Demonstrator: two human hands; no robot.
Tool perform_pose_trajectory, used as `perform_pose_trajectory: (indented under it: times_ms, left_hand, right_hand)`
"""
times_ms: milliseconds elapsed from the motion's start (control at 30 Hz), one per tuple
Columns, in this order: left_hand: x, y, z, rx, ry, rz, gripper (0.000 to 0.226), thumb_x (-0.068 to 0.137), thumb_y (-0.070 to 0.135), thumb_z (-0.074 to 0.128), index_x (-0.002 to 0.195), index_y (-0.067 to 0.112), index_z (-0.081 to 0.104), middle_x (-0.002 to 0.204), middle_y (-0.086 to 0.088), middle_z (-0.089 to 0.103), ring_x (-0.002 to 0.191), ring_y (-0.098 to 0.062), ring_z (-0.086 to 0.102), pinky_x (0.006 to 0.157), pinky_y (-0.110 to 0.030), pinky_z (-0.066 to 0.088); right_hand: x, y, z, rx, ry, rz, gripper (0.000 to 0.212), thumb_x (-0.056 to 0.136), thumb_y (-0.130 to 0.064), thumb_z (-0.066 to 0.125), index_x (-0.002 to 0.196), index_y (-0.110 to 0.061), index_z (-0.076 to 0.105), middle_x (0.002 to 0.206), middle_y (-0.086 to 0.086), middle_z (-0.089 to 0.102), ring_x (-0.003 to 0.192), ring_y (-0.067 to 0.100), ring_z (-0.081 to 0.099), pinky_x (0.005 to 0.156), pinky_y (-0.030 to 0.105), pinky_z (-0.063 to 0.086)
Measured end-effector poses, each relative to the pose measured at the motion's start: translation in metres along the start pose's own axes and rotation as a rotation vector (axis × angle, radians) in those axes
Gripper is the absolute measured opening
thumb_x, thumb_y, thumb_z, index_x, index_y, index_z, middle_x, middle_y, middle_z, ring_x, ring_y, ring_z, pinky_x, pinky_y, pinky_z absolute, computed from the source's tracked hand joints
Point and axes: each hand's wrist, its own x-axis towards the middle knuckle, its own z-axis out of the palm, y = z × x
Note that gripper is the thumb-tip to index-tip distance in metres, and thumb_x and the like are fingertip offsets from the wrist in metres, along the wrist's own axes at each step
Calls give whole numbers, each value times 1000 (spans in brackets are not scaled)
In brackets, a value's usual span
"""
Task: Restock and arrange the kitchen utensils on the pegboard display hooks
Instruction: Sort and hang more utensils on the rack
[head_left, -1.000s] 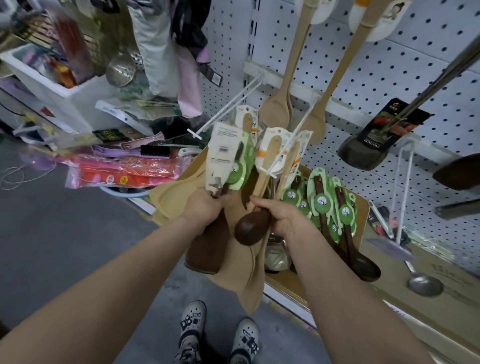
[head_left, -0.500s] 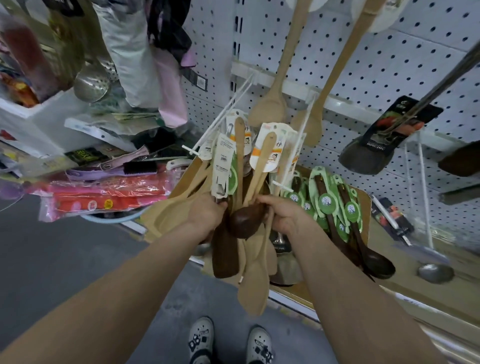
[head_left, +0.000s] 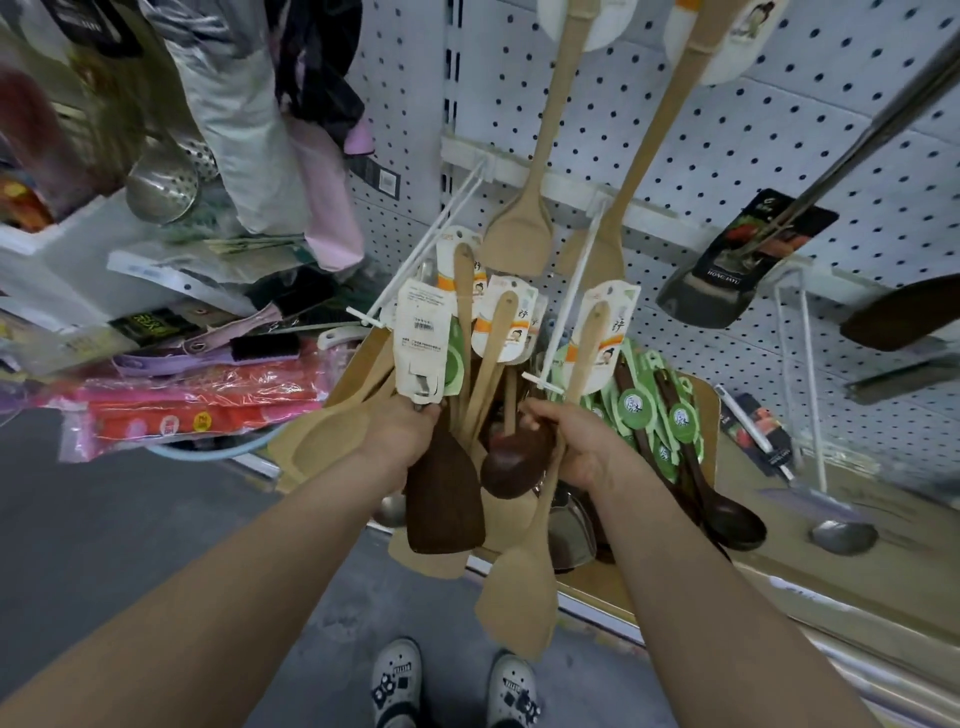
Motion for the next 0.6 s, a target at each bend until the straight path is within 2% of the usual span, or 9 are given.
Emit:
perform_pose_trajectory:
  times_ms: [67, 100, 133, 200, 300, 367, 433, 533, 600]
  left_hand:
    - [-6, 0, 4, -28, -14, -12, 35, 99, 21, 51, 133, 15, 52, 129, -9, 59, 116, -30, 53, 102, -46, 44]
    - [-9, -1, 7, -34, -17, -12, 35, 99, 21, 51, 133, 14, 51, 128, -8, 58, 117, -30, 53, 102, -45, 44]
    - [-14, 0, 10, -34, -17, -4, 35, 99, 20, 51, 133, 13, 52, 127, -7, 58, 117, -29, 53, 102, -44, 44]
    - [-20, 0, 18, -24, -19, 23, 33, 98, 19, 52, 130, 10, 55, 126, -9, 59, 114, -29, 54, 101, -43, 45]
    - [-28, 4, 32, 17, -39, 37, 31, 98, 20, 52, 126, 9, 58, 124, -11, 62, 111, -30, 56, 100, -44, 46]
    - [-33, 8, 40, 56, -46, 44, 31, 98, 20, 52, 125, 8, 59, 122, -12, 62, 111, -31, 56, 98, -41, 46]
    - [-36, 11, 50, 79, -52, 52, 33, 98, 20, 52, 127, 7, 58, 125, -13, 61, 112, -31, 56, 97, -38, 46]
    - [-39, 13, 65, 111, -51, 56, 38, 98, 22, 52, 133, 8, 55, 131, -12, 58, 116, -30, 54, 98, -36, 44]
    - [-41, 14, 74, 118, -65, 54, 39, 97, 24, 54, 133, 11, 55, 132, -9, 58, 117, -29, 55, 100, -39, 45]
  right_hand:
    - [-6, 1, -3, -30, -5, -3, 19, 98, -13, 57, 82, -5, 62, 66, 3, 53, 43, 9, 54, 47, 22, 52]
    - [-9, 1, -5, -41, -7, -15, 16, 97, -14, 57, 88, -3, 65, 66, 4, 56, 44, 9, 55, 51, 22, 53]
    - [-11, 1, -8, -50, -14, -22, 15, 96, -15, 59, 96, -2, 67, 66, 5, 59, 49, 11, 55, 62, 23, 55]
    - [-16, -1, -16, -57, -26, -22, 20, 93, -15, 64, 107, -1, 67, 68, 5, 61, 59, 17, 55, 80, 32, 55]
    - [-27, -7, -34, -151, 11, -32, 34, 83, -18, 75, 114, -8, 67, 91, 11, 73, 76, 30, 69, 67, 38, 61]
    - [-33, -9, -48, -204, 38, -30, 40, 80, -21, 78, 116, -9, 66, 102, 15, 75, 93, 34, 72, 78, 45, 60]
    - [-38, -10, -65, -242, 91, -43, 39, 81, -21, 79, 113, -6, 64, 103, 19, 74, 96, 33, 71, 85, 49, 58]
    - [-44, -9, -89, -277, 148, -67, 39, 81, -22, 79, 113, -3, 66, 107, 21, 72, 96, 34, 71, 85, 48, 58]
    - [-45, -7, -103, -294, 165, -81, 39, 83, -22, 77, 115, -2, 68, 104, 18, 73, 93, 32, 72, 80, 39, 60]
